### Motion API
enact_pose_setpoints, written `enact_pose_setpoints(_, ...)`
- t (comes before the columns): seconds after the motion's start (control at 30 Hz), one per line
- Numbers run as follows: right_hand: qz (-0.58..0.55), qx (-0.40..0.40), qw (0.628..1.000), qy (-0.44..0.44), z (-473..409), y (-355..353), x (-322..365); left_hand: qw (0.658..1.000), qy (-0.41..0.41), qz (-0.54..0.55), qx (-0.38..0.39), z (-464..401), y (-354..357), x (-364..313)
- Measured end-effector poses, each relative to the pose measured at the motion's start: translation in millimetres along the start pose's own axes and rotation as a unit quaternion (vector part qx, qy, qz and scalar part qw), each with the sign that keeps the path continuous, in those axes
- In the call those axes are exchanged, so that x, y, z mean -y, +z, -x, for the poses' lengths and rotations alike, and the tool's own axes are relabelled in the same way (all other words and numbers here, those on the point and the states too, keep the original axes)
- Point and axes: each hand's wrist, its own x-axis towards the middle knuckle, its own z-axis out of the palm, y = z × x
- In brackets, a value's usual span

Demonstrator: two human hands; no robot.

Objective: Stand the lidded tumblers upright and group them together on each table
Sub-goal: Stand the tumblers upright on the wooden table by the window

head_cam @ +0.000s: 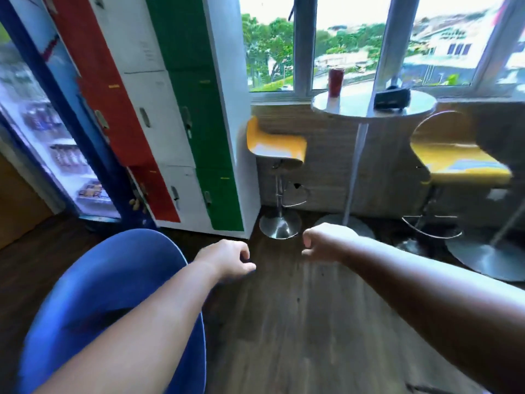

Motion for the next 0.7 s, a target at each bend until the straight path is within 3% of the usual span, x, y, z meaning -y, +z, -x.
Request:
enact_pose_setpoints(0.27,-0.034,-0.001,0.996,0.083,-60,-14,-87,0.998,0.063,-0.029,0.000,-120,-28,-58)
enact_pose_setpoints(0.7,-0.106,-0.027,0.974,0.199,-233,-65,-219,0.981,0.180,-0.077,0.014,-375,-113,-132)
